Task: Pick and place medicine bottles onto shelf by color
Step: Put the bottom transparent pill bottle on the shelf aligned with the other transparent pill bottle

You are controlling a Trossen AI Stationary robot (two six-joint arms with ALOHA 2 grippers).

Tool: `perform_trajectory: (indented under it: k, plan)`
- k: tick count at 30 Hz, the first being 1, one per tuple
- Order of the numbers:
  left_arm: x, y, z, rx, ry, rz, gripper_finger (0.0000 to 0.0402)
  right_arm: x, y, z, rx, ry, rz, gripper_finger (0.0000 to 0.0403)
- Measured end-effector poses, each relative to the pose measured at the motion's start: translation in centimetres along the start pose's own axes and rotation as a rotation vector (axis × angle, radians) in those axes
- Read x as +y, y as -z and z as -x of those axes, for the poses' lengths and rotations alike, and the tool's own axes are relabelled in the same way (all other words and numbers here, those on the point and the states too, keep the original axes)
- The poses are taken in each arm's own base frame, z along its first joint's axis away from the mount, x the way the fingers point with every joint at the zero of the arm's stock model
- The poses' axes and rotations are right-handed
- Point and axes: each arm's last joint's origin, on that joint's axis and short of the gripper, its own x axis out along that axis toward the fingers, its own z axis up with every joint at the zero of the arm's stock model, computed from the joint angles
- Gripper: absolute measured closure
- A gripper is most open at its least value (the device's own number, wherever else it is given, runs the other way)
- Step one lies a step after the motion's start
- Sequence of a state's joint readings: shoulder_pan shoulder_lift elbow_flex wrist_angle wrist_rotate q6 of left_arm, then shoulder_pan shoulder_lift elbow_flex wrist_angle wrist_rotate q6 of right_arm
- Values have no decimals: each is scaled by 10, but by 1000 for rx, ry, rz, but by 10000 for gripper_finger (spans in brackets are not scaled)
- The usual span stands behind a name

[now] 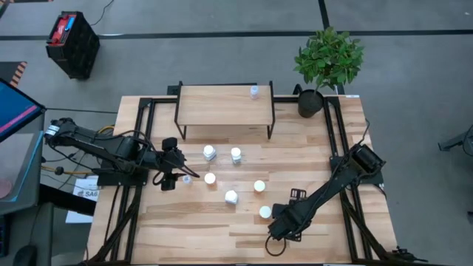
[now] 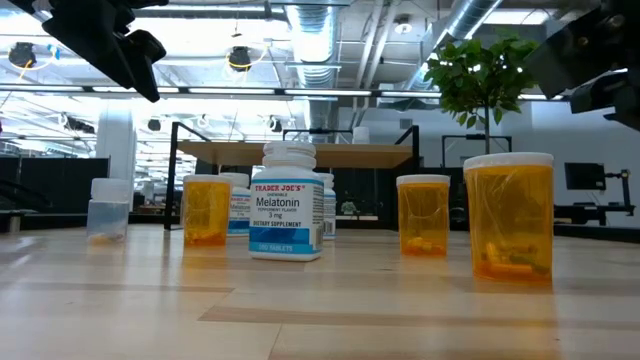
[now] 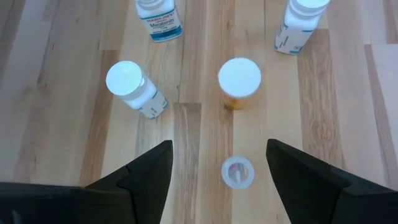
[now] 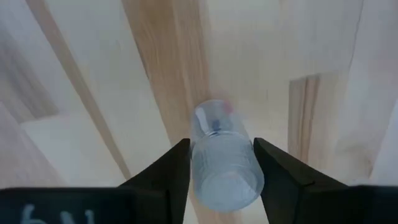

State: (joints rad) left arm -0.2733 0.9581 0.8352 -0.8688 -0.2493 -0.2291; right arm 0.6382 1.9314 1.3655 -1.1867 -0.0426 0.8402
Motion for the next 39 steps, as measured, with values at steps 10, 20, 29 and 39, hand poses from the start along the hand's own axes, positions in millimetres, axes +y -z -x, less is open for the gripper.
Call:
perform_trajectory:
  k: [10,20,29,39]
  plan:
    - [0,0,0,0,0,0,155,-14,-15,25,67,-44,53,262]
    - [0,0,0,0,0,-37,155,-70,-63,122,-110,-150,266,264]
    - [0,0,0,0,0,-87,155,-179,-100,189,-403,15,250,255]
    - [0,-1,0,-11,2,-83,155,-307,-124,189,-529,106,118,251]
